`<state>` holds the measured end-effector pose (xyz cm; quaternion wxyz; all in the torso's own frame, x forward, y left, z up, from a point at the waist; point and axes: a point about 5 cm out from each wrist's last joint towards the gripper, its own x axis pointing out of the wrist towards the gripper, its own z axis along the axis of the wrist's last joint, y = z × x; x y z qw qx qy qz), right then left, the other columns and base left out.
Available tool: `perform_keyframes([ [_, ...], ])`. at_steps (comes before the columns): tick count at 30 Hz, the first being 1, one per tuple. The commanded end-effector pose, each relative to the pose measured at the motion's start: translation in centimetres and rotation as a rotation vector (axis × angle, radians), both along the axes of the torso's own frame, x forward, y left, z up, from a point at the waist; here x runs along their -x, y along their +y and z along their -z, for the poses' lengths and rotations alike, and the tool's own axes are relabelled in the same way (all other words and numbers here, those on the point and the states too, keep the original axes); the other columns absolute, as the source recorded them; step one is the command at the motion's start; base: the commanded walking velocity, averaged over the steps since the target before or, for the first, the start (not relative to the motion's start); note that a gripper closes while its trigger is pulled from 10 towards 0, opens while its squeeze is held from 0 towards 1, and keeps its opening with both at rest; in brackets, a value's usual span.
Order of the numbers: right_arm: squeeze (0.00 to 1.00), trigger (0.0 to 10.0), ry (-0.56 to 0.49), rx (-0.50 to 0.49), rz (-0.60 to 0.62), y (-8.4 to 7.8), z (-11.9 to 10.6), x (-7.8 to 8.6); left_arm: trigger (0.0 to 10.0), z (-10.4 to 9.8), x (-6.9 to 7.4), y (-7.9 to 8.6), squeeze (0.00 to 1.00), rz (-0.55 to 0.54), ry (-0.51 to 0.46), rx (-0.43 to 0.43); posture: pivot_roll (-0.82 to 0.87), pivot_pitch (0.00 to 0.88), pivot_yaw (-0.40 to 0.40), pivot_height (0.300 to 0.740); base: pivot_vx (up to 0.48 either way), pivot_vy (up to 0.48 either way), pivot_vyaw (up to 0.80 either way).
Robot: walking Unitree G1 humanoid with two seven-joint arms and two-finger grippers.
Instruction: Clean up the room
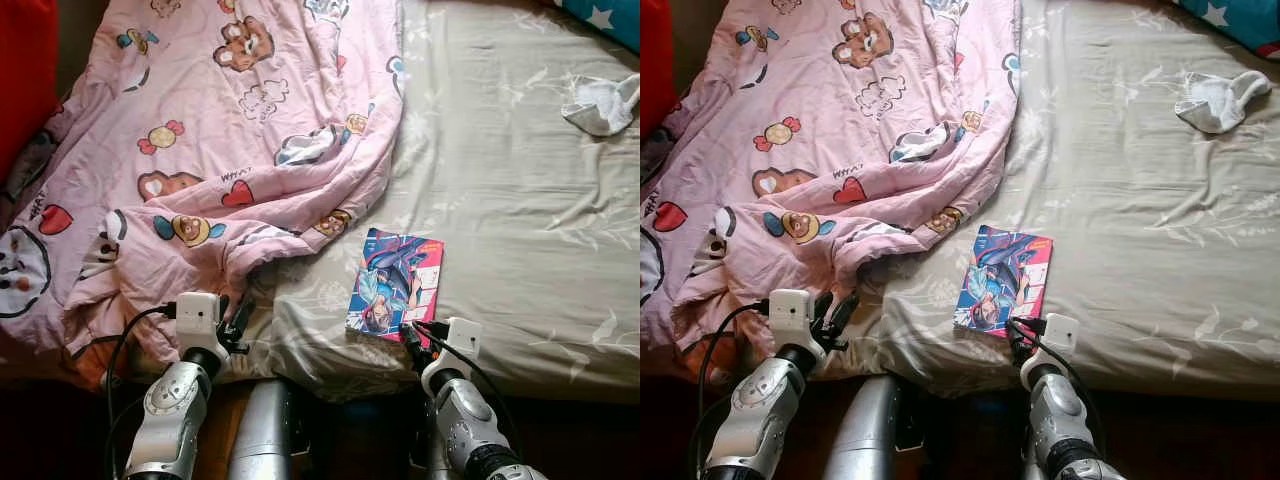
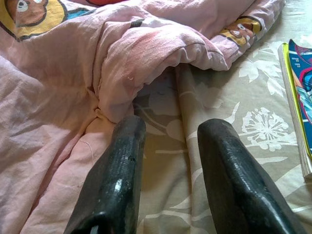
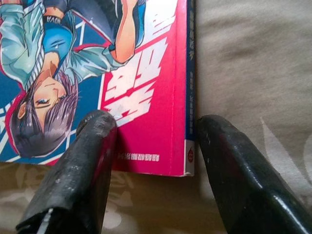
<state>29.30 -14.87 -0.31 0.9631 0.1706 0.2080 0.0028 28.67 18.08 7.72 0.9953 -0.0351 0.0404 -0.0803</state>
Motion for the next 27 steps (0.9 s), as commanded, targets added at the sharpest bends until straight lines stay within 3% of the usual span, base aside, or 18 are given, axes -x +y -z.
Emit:
perform_keyframes([
  [1, 0.0, 10.0, 0.086, -0.054, -0.025, 0.9, 1.8, 1.8, 10.0, 0.8, 0.8, 0.6, 0.0, -0.011, 0.04, -0.027, 0.13, 0.377, 0.132, 0.623, 0.0, 0.0, 0.0],
  [6, 0.0, 10.0, 0.102, -0.175, -0.044, 1.8, 2.2, 2.3, 10.0, 0.5, 1.0, 0.8, 0.0, -0.01, 0.039, -0.036, 0.14, 0.381, 0.137, 0.623, 0.0, 0.0, 0.0],
  [10, 0.0, 10.0, 0.122, -0.388, 0.056, 1.2, 2.7, 2.8, 10.0, 0.5, 1.0, 0.8, 0.0, -0.01, 0.043, -0.04, 0.14, 0.389, 0.142, 0.623, 0.0, 0.0, 0.0],
  [17, 0.0, 10.0, 0.13, -0.391, 0.078, 0.8, 2.8, 2.9, 10.0, 0.4, 1.1, 0.8, 0.0, -0.008, 0.047, -0.043, 0.15, 0.394, 0.148, 0.623, 0.0, 0.0, 0.0],
  [27, 0.0, 10.0, 0.111, -0.497, 0.14, 0.6, 2.8, 2.9, 10.0, 0.4, 1.5, 1.1, 0.0, -0.006, 0.058, -0.054, 0.17, 0.4, 0.156, 0.623, 0.0, 0.0, 0.0],
])
